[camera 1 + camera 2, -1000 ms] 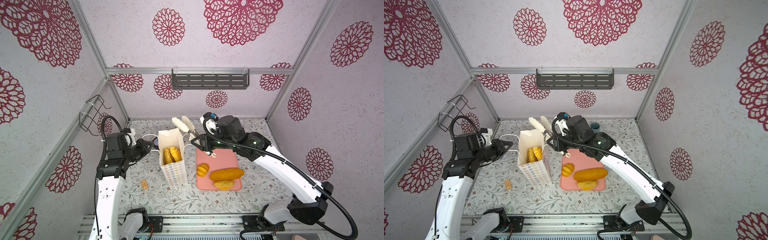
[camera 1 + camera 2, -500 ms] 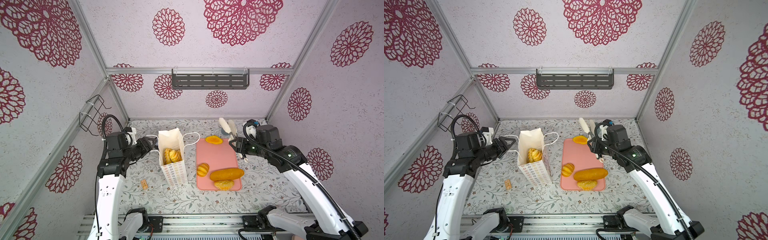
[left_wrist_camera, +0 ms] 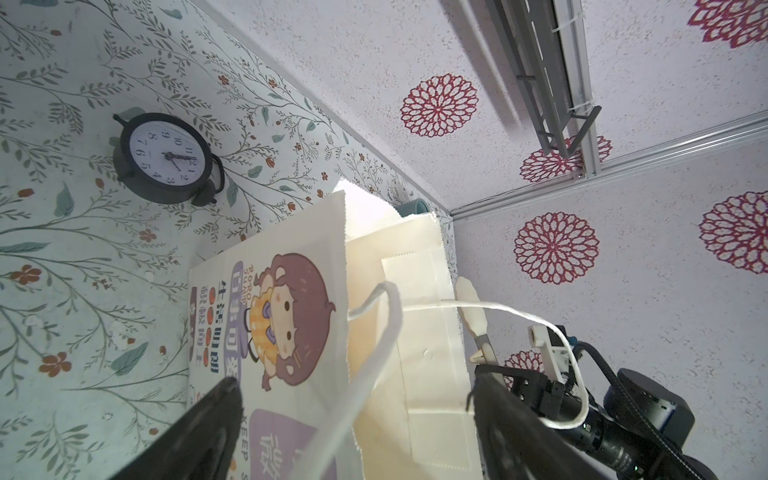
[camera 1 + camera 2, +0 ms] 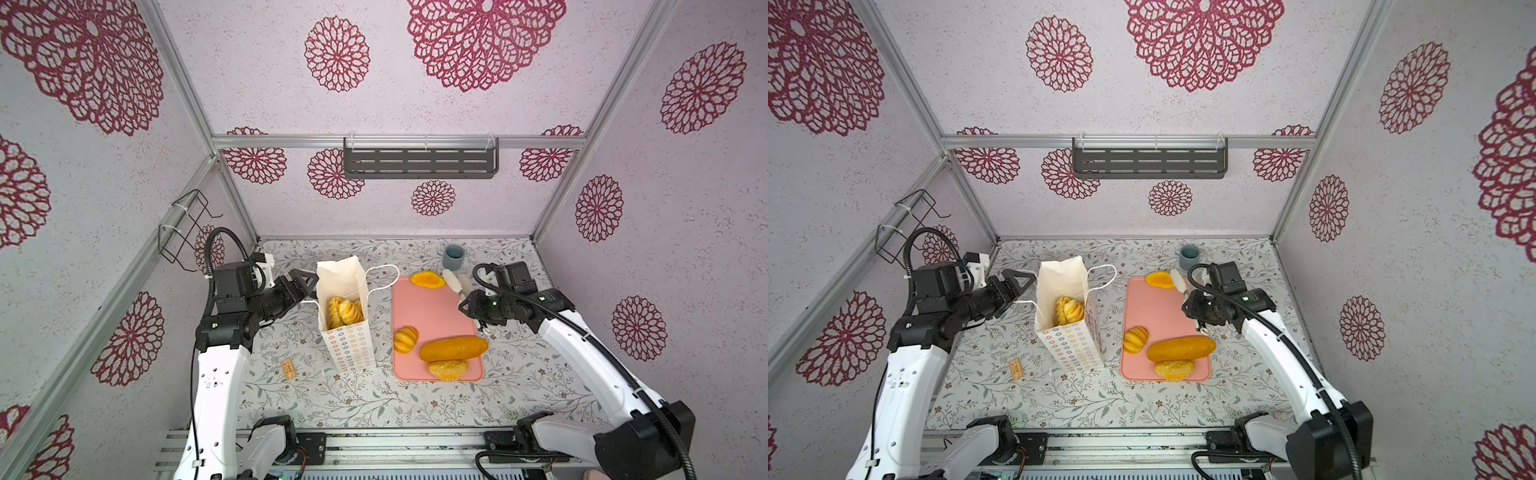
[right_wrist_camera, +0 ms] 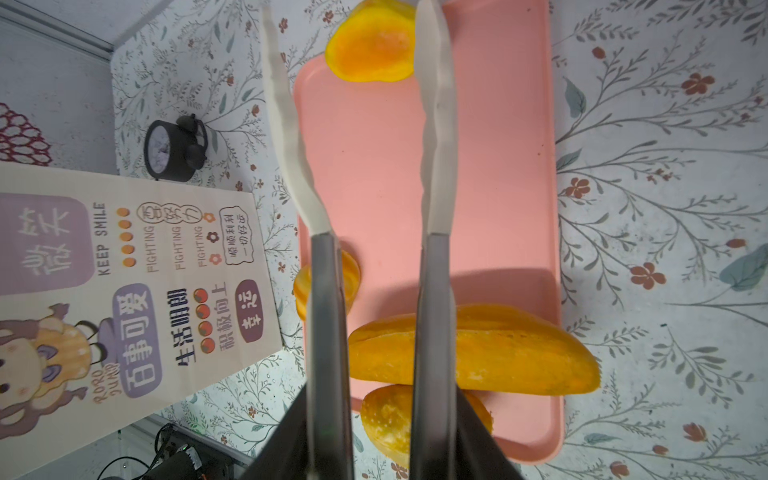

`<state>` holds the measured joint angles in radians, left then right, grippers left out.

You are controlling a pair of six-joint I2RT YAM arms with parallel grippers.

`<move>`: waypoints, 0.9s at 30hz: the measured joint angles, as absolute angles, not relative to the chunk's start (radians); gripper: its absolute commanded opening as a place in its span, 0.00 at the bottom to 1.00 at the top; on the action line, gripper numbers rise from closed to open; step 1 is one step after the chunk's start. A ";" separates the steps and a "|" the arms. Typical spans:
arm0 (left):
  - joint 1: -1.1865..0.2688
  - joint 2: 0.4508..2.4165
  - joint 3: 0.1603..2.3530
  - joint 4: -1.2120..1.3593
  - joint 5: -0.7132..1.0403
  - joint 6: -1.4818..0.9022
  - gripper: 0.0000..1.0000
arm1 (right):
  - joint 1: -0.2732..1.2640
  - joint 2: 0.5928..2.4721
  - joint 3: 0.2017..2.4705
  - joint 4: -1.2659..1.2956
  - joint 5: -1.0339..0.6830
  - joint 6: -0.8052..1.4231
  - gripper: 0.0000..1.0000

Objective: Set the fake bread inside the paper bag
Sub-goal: 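Swing the empty tongs with the right gripper back over the tray, then lower the tongs and squeeze them around the flat orange round bread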

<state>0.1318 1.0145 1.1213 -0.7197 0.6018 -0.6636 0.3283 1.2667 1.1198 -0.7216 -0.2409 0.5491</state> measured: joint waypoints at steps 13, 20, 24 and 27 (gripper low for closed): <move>0.132 1.015 1.121 -0.720 0.598 -0.658 0.97 | 0.313 1.427 1.122 -0.675 -0.239 0.511 0.43; 0.132 1.022 1.121 -0.720 0.598 -0.656 0.97 | 0.312 1.501 1.173 -0.687 -0.214 0.473 0.44; 0.132 1.023 1.120 -0.718 0.598 -0.656 0.97 | 0.310 1.533 1.225 -0.707 -0.191 0.447 0.46; 0.132 1.023 1.112 -0.717 0.598 -0.656 0.98 | 0.309 1.560 1.266 -0.719 -0.178 0.426 0.47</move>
